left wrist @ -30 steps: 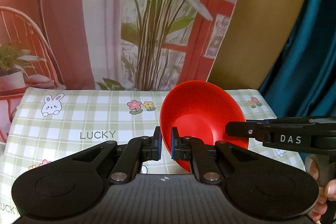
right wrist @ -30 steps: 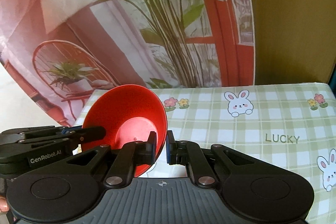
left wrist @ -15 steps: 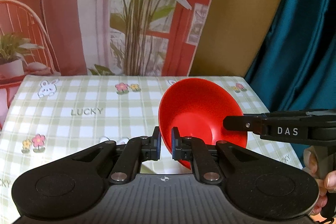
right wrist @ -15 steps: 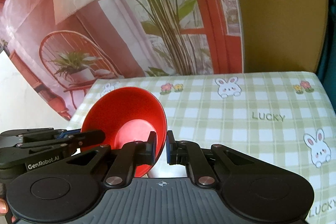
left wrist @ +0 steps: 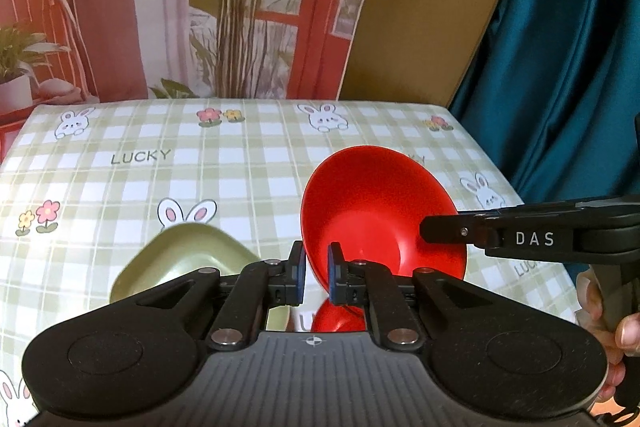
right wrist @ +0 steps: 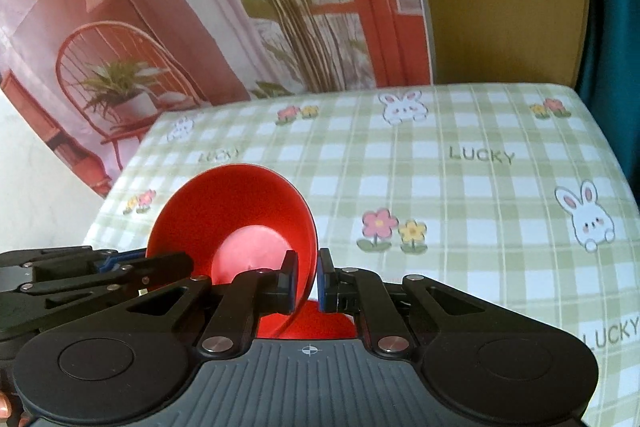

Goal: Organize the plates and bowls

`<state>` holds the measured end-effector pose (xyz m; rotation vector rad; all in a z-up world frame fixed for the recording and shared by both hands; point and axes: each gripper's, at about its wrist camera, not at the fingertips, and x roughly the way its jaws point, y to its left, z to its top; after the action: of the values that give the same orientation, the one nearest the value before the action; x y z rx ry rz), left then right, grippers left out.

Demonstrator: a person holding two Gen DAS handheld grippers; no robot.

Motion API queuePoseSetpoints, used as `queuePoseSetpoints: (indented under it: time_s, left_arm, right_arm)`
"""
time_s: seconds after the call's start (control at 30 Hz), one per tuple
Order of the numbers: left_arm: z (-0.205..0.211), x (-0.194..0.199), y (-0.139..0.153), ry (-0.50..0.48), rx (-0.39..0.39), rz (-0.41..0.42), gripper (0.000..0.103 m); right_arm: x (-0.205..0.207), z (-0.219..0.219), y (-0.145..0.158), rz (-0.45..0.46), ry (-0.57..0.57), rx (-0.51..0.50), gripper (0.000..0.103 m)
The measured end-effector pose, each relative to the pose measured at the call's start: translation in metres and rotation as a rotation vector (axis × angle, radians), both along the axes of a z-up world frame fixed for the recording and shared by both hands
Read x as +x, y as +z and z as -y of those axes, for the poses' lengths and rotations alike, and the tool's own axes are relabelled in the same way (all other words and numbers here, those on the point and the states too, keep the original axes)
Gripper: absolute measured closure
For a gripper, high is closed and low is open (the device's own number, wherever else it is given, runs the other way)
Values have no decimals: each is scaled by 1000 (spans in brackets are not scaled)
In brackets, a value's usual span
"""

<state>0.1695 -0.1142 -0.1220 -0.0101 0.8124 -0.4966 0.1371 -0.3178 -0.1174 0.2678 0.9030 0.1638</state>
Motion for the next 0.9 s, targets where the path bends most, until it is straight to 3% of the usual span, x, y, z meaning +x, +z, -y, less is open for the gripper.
queuePoseSetpoints:
  time_s: [0.9]
  left_arm:
    - [14, -15, -46, -46, 46, -114, 91]
  right_arm:
    - [-26, -1, -49, -126, 16, -59, 93]
